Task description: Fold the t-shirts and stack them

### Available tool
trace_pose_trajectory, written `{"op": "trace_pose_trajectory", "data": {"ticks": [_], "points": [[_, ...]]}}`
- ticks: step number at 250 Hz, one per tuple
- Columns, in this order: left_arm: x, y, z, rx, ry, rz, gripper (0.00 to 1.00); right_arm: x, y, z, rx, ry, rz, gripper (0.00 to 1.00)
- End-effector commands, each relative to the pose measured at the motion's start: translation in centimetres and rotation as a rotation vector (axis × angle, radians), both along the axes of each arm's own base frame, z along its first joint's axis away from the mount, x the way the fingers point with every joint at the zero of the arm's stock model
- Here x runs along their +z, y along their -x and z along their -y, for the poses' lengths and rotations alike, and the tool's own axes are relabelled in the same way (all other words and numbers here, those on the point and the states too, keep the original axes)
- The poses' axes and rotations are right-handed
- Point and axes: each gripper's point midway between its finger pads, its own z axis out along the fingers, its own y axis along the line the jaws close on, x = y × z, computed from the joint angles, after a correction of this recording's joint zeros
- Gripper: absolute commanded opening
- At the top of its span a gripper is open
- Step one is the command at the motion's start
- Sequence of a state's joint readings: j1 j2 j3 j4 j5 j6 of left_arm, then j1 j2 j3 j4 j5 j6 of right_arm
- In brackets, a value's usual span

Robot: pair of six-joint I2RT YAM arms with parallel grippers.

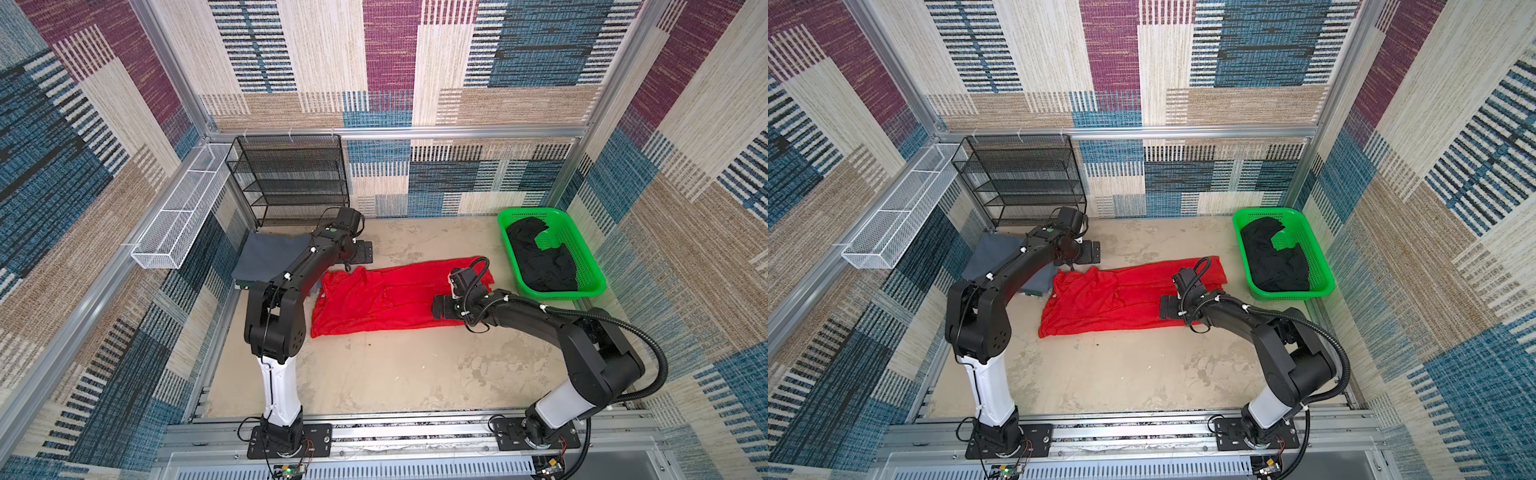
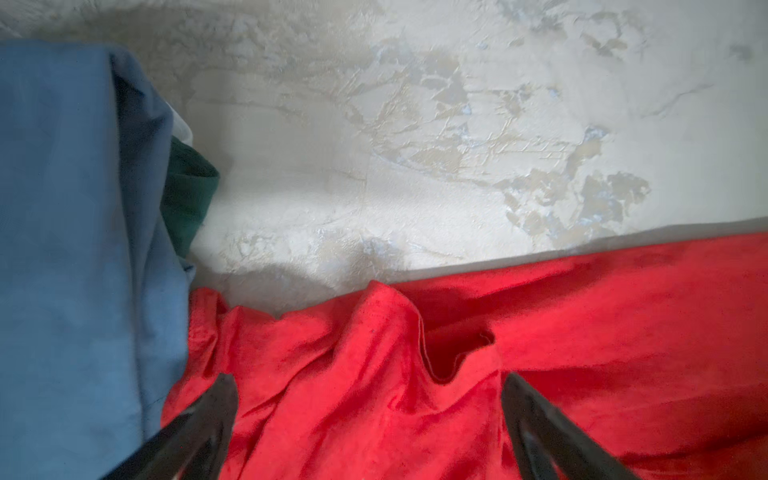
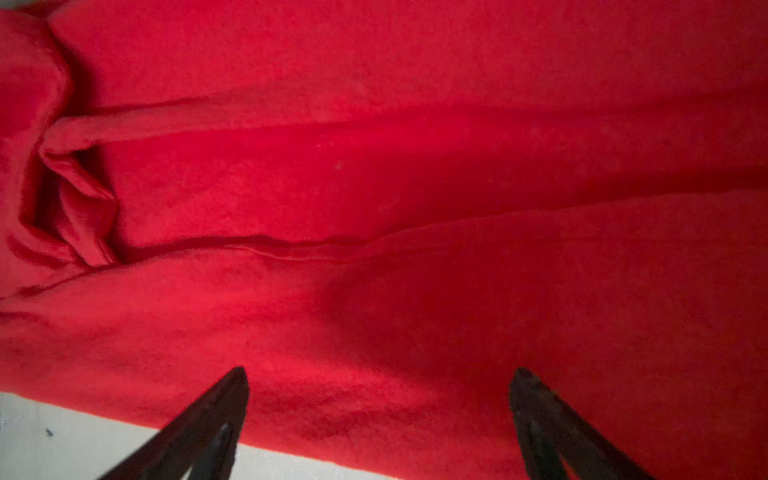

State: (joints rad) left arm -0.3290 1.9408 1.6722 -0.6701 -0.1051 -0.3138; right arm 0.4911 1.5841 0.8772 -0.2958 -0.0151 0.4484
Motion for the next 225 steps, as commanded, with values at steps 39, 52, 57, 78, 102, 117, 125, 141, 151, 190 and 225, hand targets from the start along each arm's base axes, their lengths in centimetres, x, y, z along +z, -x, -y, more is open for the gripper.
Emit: {"op": "trace_pose_trajectory", "data": {"ticks": [39,52,57,78,102,117,125,141,151,190,225], "points": [[-0.4,3.3,-0.6,-0.015,-0.003,0.033,0.98,3.0,-2.8,0.6,-0.019,0.077,0.108,0.98],[-1.0,4.1,-0.8,-0.017,-0.002,0.021,0.98,3.2,-3.9,0.6,-0.020,0.104,0.122,0.99],[-1.2,4.3,-0.9,-0.014,-0.002,0.018,0.98,3.3,-4.3,0.6,-0.020,0.114,0.125,0.99],[-2.5,5.3,-1.0,-0.014,-0.004,-0.001,0.98,3.3,-5.9,0.3,-0.011,0.139,0.133,0.99],[-4.2,6.0,-0.9,-0.020,0.002,-0.038,0.98,2.8,-7.6,0.1,-0.007,0.154,0.130,0.98],[-5.2,6.2,-0.8,-0.022,-0.002,-0.058,0.98,2.4,-8.6,0.3,-0.008,0.168,0.126,0.99],[-5.7,6.2,-0.7,-0.023,-0.002,-0.068,0.98,2.1,-9.0,0.5,-0.009,0.177,0.123,0.98],[-6.7,6.0,-0.3,-0.031,0.003,-0.092,0.98,1.4,-9.5,1.0,-0.018,0.193,0.114,0.98],[-7.2,5.8,0.0,-0.035,0.009,-0.107,0.98,1.0,-9.8,1.4,-0.026,0.198,0.105,0.99],[-8.6,3.8,1.1,-0.050,0.017,-0.127,0.98,-1.4,-9.7,3.1,-0.047,0.213,0.049,0.98],[-10.3,1.5,1.9,-0.065,-0.003,-0.168,0.98,-3.0,-8.8,4.2,-0.057,0.231,0.010,0.98]]}}
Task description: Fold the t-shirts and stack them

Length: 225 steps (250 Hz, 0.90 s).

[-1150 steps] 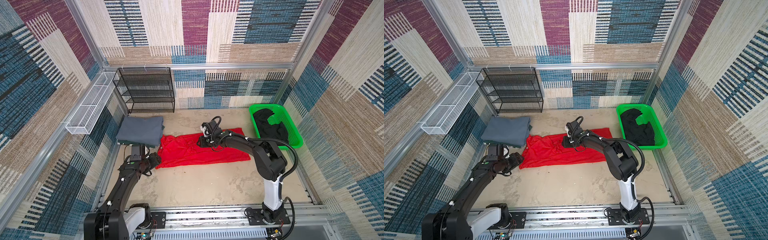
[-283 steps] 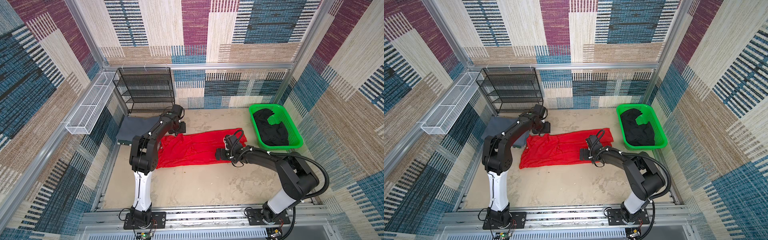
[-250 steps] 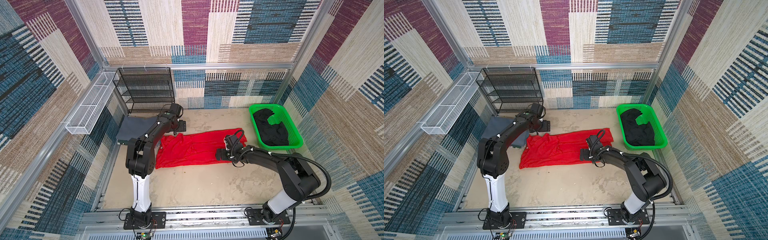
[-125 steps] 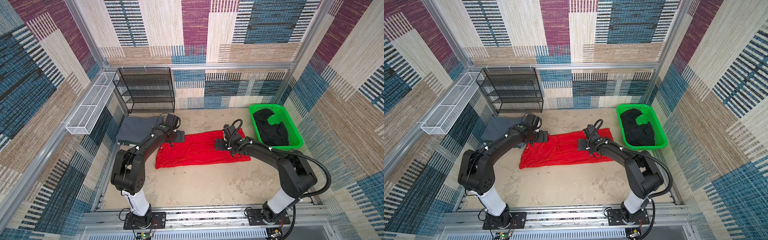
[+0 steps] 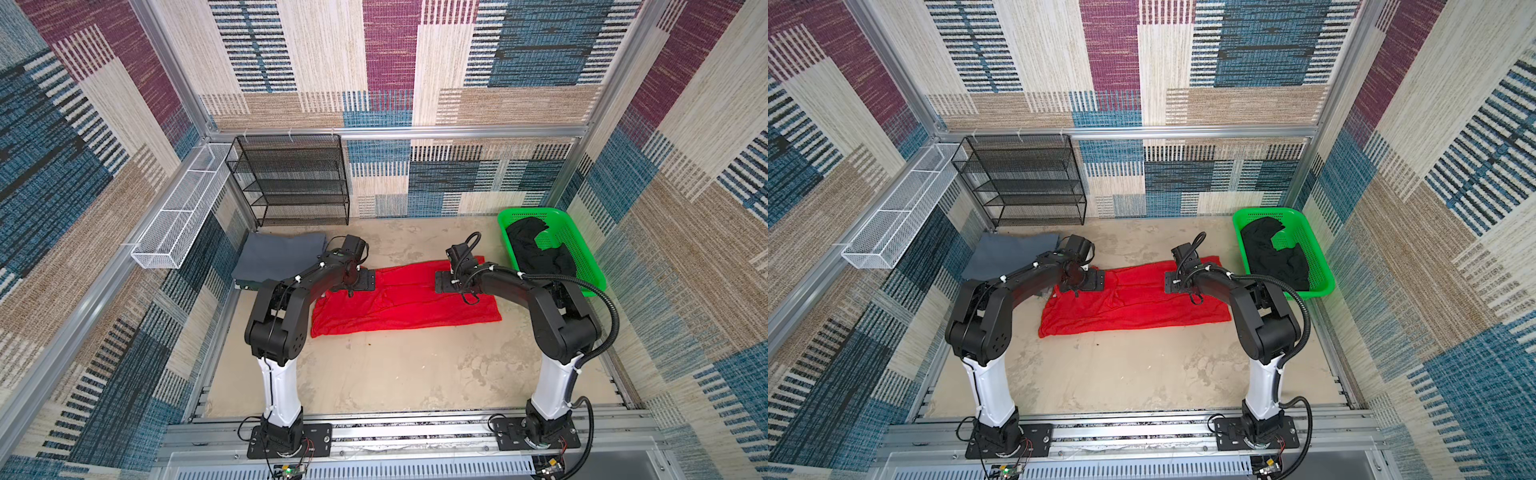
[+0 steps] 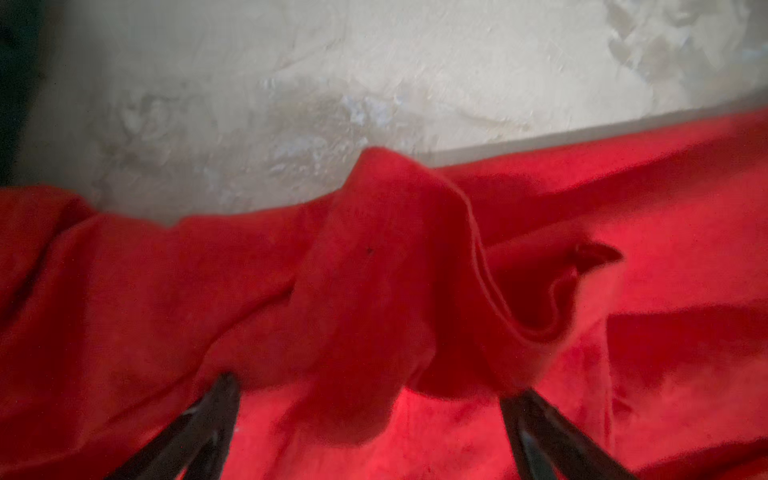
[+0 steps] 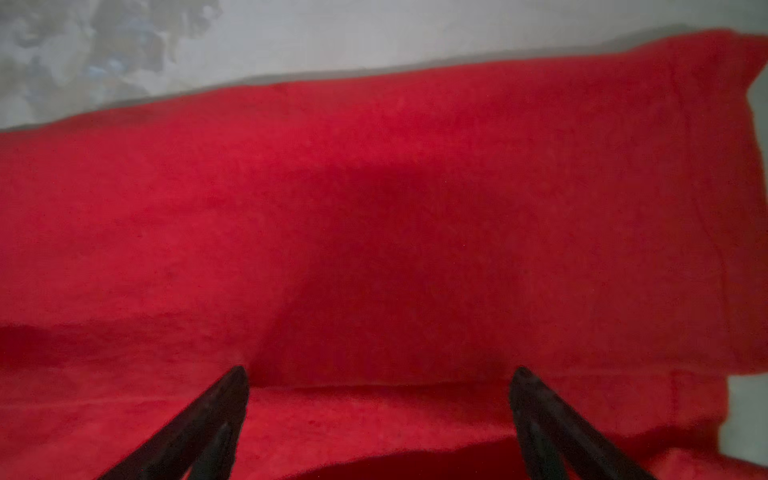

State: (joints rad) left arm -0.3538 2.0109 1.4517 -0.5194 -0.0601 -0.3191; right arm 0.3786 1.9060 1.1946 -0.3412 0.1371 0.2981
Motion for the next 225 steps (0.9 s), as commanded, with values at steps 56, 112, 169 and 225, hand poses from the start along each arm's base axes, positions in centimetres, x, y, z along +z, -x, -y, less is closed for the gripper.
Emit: {"op": "trace_pose_trajectory", "data": {"ticks": [56,112,169,225], "points": [[-1.5,-4.5,2.4,-0.041,0.010,-0.024,0.98,-1.7,2.2,2.0,-0.014,0.042,-0.057,0.99],[-2.7,-6.7,3.1,-0.056,-0.011,-0.046,0.98,-2.2,4.5,2.9,-0.031,0.041,-0.094,0.99],[-3.0,-9.1,4.5,-0.072,0.017,-0.043,0.98,-2.5,7.6,3.2,-0.053,-0.009,-0.131,0.99],[-1.8,-11.6,7.0,-0.109,0.079,0.015,0.98,-2.2,10.8,3.5,-0.095,-0.085,-0.148,0.99]]}}
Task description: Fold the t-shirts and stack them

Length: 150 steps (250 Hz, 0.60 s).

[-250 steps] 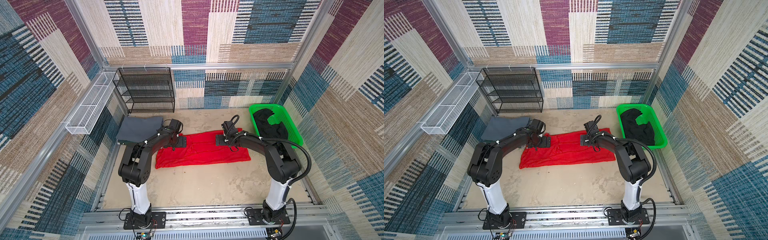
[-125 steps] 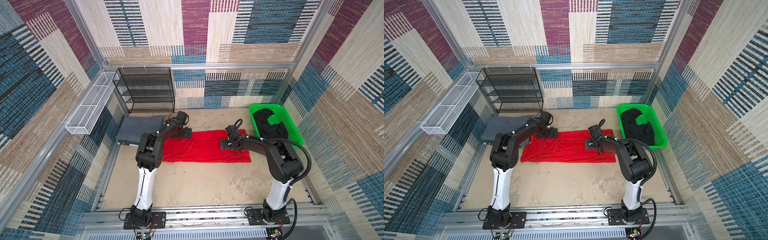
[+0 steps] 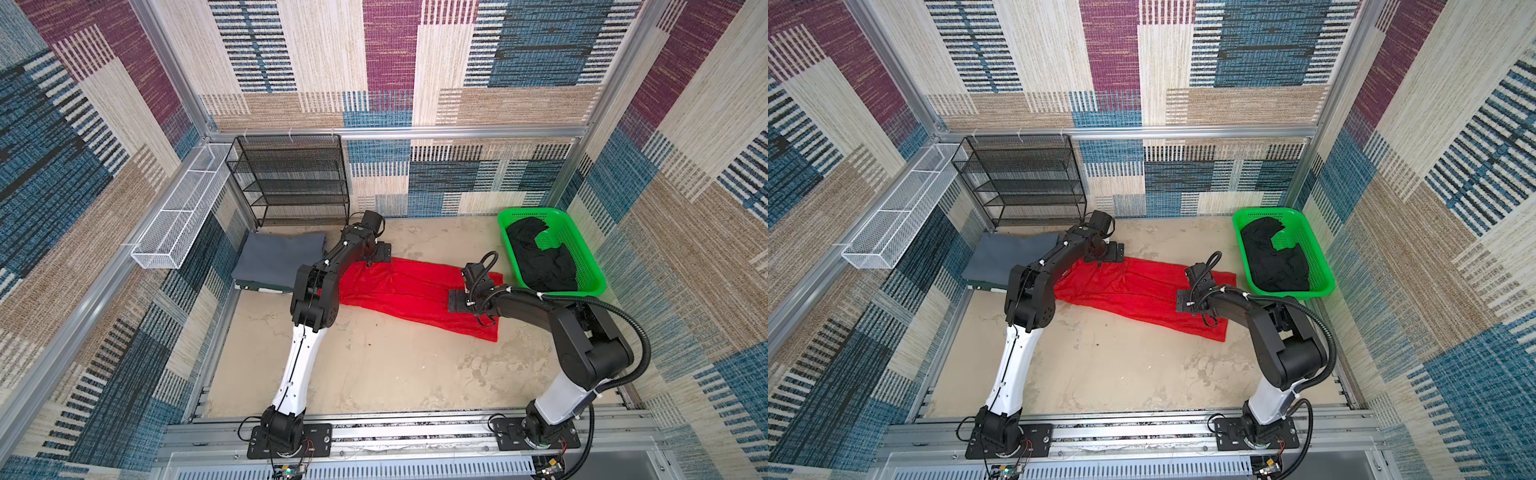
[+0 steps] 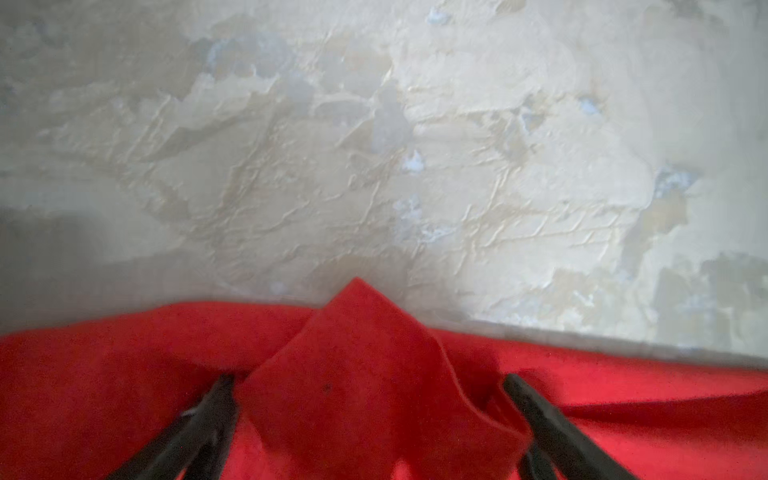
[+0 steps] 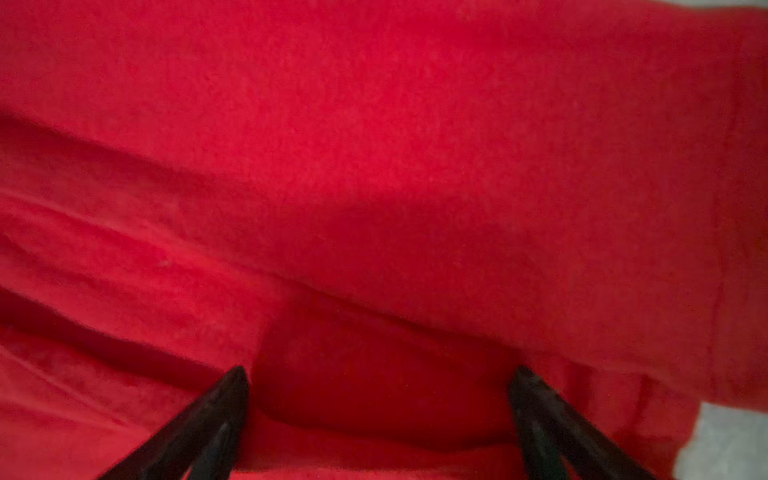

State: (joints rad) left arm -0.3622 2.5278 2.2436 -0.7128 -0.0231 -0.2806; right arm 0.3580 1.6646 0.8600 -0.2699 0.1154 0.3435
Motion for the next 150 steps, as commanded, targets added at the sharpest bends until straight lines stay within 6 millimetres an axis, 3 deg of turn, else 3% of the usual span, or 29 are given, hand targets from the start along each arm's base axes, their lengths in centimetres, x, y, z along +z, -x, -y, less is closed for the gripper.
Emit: {"op": "trace_pose_trajectory", "data": {"ticks": [1,93,115,150], "points": [[-0.8,0.6,1.3,-0.053,0.033,-0.053,0.98,-1.2,3.7,0.2,-0.046,-0.057,-0.117,0.99],[1.3,-0.7,7.5,-0.173,0.171,0.020,0.98,-1.9,8.6,0.7,-0.126,-0.162,-0.156,0.98],[2.2,-0.8,7.8,-0.186,0.181,0.033,0.98,-1.4,9.3,0.7,-0.137,-0.200,-0.139,0.98],[5.1,-1.0,7.0,-0.190,0.143,0.080,0.98,0.5,9.8,0.2,-0.127,-0.254,-0.108,0.99]]}}
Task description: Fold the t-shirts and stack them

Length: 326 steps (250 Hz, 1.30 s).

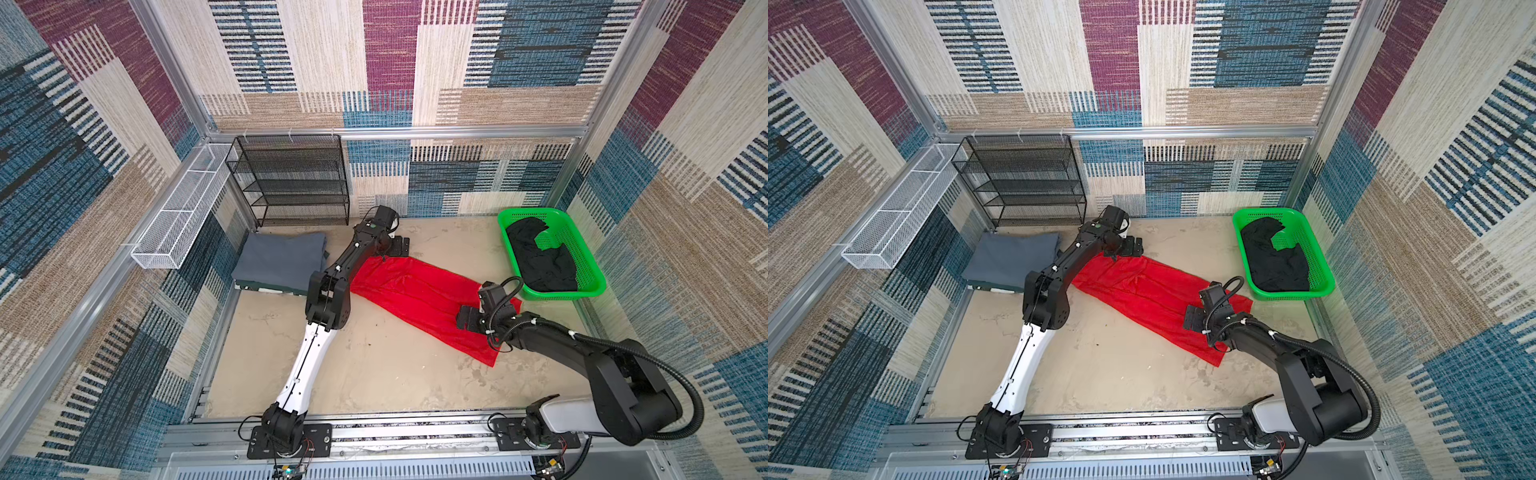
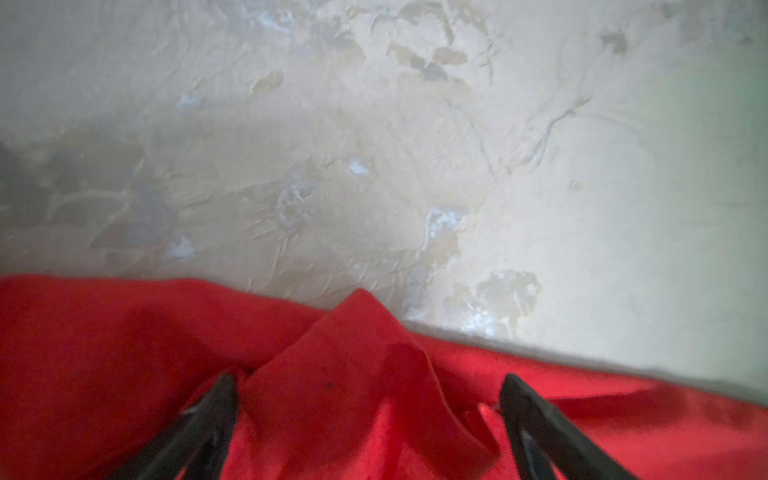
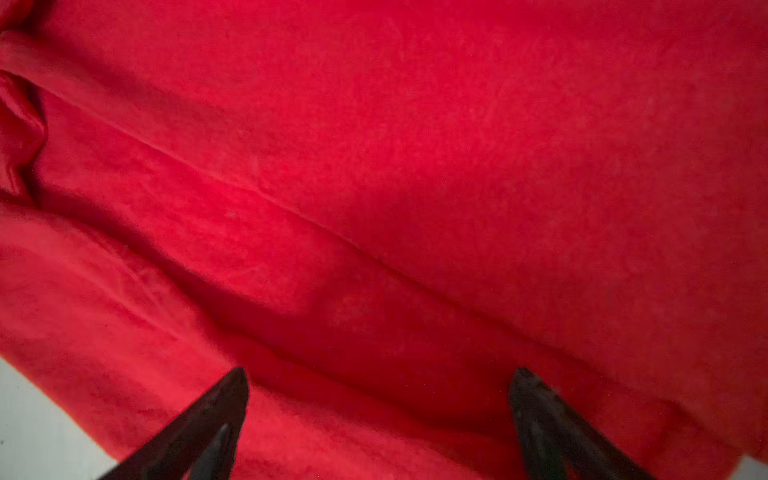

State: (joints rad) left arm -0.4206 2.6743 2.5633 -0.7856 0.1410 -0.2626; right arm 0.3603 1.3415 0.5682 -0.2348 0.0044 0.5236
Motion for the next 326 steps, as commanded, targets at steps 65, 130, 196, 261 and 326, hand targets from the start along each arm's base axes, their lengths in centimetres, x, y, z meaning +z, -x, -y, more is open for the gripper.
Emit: {"op": "trace_pose_trajectory", "data": {"ticks": [65,130,196,261,326], "points": [[7.9,-0.1,-5.1,0.035,-0.182,0.150,0.98,6.8,0.2,-0.8,0.002,-0.087,0.075,0.98],[5.0,-1.8,-9.1,0.079,-0.237,0.109,0.98,8.0,-2.0,-0.4,0.011,-0.015,0.139,0.99],[2.9,-2.9,-9.2,0.056,-0.259,0.110,0.81,6.0,-2.7,-1.0,0.034,-0.004,0.094,0.98],[1.7,-3.3,-9.6,0.072,-0.259,0.108,0.52,4.3,-2.8,-0.7,0.029,0.025,0.062,0.99],[1.0,-3.3,-10.0,0.077,-0.256,0.091,0.33,3.3,-3.2,-0.4,0.027,0.053,0.045,0.98]]}}
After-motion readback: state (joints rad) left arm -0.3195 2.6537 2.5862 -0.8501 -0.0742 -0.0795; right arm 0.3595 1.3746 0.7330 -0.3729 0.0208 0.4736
